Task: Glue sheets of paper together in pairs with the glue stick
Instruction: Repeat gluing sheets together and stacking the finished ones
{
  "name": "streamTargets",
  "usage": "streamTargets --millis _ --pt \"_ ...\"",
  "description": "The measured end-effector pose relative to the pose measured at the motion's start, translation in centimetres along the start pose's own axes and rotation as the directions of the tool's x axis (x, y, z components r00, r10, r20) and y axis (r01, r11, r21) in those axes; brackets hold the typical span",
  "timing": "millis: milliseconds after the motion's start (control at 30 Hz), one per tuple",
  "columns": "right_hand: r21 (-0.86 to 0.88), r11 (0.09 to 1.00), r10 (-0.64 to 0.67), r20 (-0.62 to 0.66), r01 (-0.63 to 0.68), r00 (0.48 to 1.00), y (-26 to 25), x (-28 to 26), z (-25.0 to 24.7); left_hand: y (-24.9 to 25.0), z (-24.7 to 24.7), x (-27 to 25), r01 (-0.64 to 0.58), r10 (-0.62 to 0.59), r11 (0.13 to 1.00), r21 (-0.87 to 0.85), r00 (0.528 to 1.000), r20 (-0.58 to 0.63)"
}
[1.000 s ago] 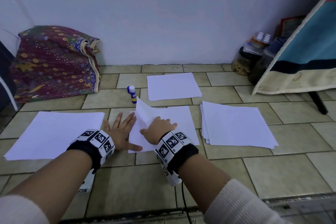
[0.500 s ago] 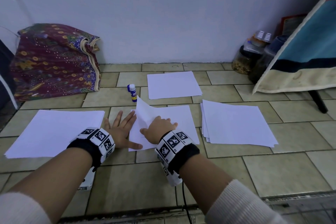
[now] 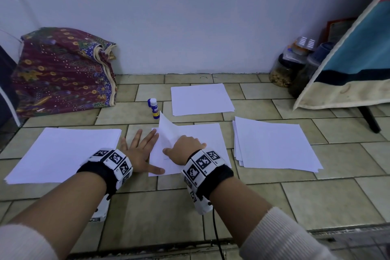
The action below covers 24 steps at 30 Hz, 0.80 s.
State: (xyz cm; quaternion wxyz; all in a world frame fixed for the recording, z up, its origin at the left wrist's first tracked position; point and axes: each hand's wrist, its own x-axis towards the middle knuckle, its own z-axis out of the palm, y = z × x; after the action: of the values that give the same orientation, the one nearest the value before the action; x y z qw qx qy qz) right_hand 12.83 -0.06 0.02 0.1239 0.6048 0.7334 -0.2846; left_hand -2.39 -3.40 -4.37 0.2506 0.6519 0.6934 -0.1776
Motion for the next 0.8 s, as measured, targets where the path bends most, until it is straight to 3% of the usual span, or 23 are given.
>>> streamTargets --millis 800 --pt "-0.032 0.999 -0.002 -0.022 0.002 1.000 -0.11 0.29 0.46 0.44 -0.32 -0.54 0.026 -0.026 1.000 0.009 1.000 0.008"
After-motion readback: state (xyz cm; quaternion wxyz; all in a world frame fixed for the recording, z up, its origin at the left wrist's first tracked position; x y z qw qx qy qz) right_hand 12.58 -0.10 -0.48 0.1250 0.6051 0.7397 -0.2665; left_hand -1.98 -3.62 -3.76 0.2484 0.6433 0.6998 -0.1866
